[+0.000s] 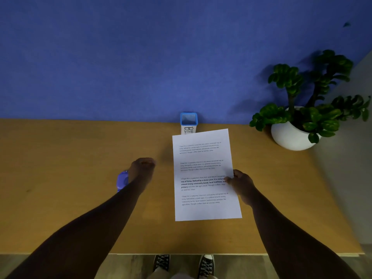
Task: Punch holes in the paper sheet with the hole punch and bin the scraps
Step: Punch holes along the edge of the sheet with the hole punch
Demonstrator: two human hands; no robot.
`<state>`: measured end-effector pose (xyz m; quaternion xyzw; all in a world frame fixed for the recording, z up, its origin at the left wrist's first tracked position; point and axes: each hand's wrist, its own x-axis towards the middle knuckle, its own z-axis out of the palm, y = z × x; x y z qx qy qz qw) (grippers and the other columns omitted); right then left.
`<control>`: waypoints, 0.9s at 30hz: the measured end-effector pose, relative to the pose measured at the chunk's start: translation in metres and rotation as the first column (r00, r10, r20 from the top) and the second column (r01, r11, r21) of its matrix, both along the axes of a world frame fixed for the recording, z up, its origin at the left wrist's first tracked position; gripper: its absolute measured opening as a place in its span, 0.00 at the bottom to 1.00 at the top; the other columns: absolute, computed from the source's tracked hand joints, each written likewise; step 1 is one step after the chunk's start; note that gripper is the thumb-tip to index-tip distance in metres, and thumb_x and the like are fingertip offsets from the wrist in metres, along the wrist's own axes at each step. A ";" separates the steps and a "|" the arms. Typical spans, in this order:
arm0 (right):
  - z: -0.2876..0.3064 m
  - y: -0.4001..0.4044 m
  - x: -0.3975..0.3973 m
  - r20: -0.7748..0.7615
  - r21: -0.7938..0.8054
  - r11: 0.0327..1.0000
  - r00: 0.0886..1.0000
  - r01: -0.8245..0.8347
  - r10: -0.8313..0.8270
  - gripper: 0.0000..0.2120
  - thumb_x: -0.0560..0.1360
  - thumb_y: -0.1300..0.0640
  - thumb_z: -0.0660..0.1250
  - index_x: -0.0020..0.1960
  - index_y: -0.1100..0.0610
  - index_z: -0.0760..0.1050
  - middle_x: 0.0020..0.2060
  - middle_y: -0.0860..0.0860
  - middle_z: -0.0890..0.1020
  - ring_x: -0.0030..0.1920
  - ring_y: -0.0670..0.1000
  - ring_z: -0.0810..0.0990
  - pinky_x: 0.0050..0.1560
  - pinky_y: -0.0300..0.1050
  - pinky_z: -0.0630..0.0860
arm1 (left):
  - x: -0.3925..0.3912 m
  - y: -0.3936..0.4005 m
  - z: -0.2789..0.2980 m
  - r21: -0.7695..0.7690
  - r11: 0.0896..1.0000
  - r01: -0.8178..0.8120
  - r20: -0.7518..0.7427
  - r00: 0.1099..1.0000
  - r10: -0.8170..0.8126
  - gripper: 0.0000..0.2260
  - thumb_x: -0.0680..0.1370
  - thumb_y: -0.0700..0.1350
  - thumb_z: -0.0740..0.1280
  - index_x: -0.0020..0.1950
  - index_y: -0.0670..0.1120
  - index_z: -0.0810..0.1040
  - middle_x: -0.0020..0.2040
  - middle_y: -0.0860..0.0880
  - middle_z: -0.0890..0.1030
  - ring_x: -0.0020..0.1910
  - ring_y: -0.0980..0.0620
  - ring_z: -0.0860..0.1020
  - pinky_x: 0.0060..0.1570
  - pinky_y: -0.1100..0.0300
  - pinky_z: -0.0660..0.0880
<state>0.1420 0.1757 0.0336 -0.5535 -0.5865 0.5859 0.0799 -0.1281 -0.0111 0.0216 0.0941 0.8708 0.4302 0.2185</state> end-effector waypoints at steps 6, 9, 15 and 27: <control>-0.008 -0.003 -0.001 0.020 -0.012 1.000 1.000 0.019 -0.018 0.11 0.76 0.64 0.66 0.59 0.58 0.77 0.51 0.56 0.83 0.50 0.58 0.82 0.50 0.51 0.80 | -0.036 -0.038 -0.030 -0.207 0.934 -0.292 -0.073 0.956 0.283 0.19 0.74 0.52 0.71 0.62 0.46 0.76 0.61 0.42 0.80 0.62 0.38 0.77 0.63 0.48 0.74; -0.012 -0.003 0.000 0.031 -0.022 1.000 0.999 0.016 -0.015 0.12 0.77 0.64 0.66 0.59 0.58 0.77 0.52 0.56 0.82 0.51 0.58 0.81 0.53 0.53 0.80 | -0.041 -0.050 -0.037 -0.323 0.886 -0.332 -0.073 0.943 0.326 0.23 0.75 0.51 0.70 0.66 0.42 0.73 0.67 0.37 0.74 0.66 0.35 0.70 0.65 0.46 0.68; -0.017 -0.004 -0.001 0.063 -0.028 0.999 0.997 0.037 -0.036 0.11 0.76 0.63 0.66 0.58 0.58 0.78 0.51 0.55 0.82 0.50 0.57 0.81 0.49 0.49 0.79 | -0.050 -0.062 -0.050 -0.507 0.834 -0.218 -0.027 0.971 0.237 0.23 0.80 0.50 0.61 0.66 0.34 0.73 0.66 0.33 0.75 0.65 0.35 0.72 0.67 0.49 0.67; -0.029 -0.006 -0.003 0.111 -0.043 0.997 0.992 0.064 -0.059 0.07 0.76 0.62 0.66 0.51 0.52 0.77 0.44 0.48 0.82 0.44 0.51 0.81 0.37 0.42 0.76 | -0.052 -0.064 -0.050 -0.379 0.888 -0.260 0.137 0.933 0.332 0.17 0.77 0.46 0.65 0.56 0.32 0.80 0.55 0.33 0.82 0.53 0.35 0.81 0.51 0.49 0.78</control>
